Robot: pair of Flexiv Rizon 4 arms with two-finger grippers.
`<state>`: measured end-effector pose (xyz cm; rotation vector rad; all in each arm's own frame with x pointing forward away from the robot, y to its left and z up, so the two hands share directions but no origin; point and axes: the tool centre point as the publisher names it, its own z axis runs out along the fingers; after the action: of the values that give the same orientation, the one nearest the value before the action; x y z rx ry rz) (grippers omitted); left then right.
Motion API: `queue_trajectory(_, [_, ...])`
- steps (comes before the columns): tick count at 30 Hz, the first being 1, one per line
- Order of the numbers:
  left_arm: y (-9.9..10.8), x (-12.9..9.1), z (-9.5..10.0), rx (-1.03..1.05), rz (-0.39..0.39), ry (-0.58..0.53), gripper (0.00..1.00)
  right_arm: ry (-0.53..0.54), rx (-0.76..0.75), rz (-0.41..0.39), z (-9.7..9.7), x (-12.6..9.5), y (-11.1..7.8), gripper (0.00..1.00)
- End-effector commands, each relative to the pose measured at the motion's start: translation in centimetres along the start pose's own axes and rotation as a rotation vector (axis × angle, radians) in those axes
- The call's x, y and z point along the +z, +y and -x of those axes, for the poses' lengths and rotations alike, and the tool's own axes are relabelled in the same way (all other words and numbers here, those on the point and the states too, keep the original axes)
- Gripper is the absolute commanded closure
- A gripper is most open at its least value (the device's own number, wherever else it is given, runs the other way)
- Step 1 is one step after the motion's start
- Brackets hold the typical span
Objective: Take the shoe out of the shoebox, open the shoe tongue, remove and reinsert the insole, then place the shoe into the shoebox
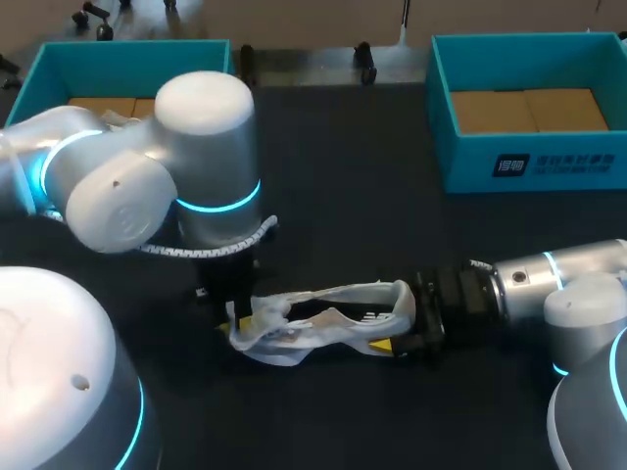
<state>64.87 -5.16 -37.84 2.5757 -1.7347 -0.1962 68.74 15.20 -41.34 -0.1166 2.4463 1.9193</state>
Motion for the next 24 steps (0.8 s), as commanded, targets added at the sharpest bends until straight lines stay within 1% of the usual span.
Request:
queue_trajectory(1, [-0.2,0.4,0.8,-0.004,0.001,-0.011,0.51,-0.001,0.0,-0.004,-0.1,0.0,0.0,1.0])
queue_trajectory(4, [-0.2,-0.1,2.0,-0.016,-0.009,-0.018,0.26,-0.001,0.0,-0.004,-0.1,0.0,0.0,1.0])
queue_trajectory(7, [0.0,-1.1,2.7,-0.011,-0.024,0.001,0.14,-0.001,0.0,-0.004,-0.1,0.0,0.0,1.0])
queue_trajectory(11, [0.6,-3.7,3.4,0.02,-0.045,0.063,0.03,-0.001,0.0,-0.004,-0.1,0.0,0.0,1.0])
queue_trajectory(14, [0.9,-5.3,3.2,0.046,-0.066,0.097,0.01,-0.001,0.0,-0.004,-0.1,0.0,0.0,1.0])
queue_trajectory(19, [1.2,-7.3,2.2,0.098,-0.09,0.139,0.06,-0.001,0.0,-0.004,-0.1,0.0,0.0,1.0])
queue_trajectory(22, [1.3,-8.4,1.4,0.146,-0.103,0.152,0.13,-0.001,0.0,-0.004,-0.1,0.0,0.0,1.0])
queue_trajectory(24, [1.4,-9.4,1.1,0.182,-0.111,0.166,0.13,-0.001,0.0,-0.004,-0.1,0.0,0.0,1.0])
